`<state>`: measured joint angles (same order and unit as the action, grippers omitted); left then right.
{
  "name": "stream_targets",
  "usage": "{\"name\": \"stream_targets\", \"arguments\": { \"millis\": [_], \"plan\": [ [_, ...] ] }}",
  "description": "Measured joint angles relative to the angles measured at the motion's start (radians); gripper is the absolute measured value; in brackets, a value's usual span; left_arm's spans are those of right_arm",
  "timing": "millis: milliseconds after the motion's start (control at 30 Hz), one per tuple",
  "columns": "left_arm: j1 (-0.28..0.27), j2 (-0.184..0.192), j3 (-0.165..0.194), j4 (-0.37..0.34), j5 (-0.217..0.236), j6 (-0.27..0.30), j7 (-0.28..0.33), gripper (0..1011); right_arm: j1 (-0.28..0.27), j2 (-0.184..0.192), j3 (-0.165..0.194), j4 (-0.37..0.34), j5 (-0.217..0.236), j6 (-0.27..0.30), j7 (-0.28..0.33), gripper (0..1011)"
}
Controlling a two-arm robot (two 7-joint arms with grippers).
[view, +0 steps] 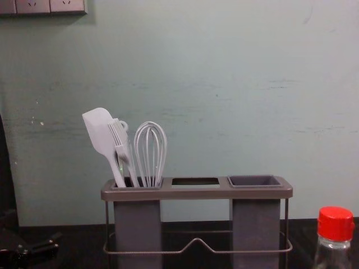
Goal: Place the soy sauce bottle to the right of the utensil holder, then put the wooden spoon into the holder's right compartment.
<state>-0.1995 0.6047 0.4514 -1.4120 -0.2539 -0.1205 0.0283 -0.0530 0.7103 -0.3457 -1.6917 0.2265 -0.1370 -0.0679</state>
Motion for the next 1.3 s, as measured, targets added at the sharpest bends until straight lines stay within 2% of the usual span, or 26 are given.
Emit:
{"name": "stream_targets", "arguments": {
  "millis": [100,233,467,700,867,933,1133,1167,1300],
  "plan": [
    [0.000,0.000,0.000,0.000,0.000,0.000,0.000,1011,-0.039,0.013,0.021,-0.035,0.013,-0.005,-0.001,1002],
    [0.000,0.000,0.000,0.000,0.000,0.000,0.000,1011,-0.127,0.052,0.064,-0.112,0.045,-0.009,0.008,1002],
    [0.000,0.000,0.000,0.000,0.000,0.000,0.000,1011,-0.229,0.126,0.107,-0.196,0.102,0.004,0.096,1002],
    [0.000,0.000,0.000,0.000,0.000,0.000,0.000,1011,-0.286,0.155,0.132,-0.232,0.151,-0.033,0.181,1002],
    [0.000,0.000,0.000,0.000,0.000,0.000,0.000,1011,-0.275,0.132,0.124,-0.220,0.189,-0.072,0.242,1002],
    [0.000,0.000,0.000,0.000,0.000,0.000,0.000,1011,-0.257,0.109,0.113,-0.209,0.198,-0.085,0.263,1002],
    [0.000,0.000,0.000,0.000,0.000,0.000,0.000,1011,-0.202,0.048,0.082,-0.184,0.190,-0.095,0.283,1002],
    [0.000,0.000,0.000,0.000,0.000,0.000,0.000,1011,-0.176,0.022,0.069,-0.171,0.183,-0.095,0.290,1002],
    [0.000,0.000,0.000,0.000,0.000,0.000,0.000,1012,-0.144,-0.011,0.056,-0.150,0.178,-0.091,0.299,1002]
  ]
}}
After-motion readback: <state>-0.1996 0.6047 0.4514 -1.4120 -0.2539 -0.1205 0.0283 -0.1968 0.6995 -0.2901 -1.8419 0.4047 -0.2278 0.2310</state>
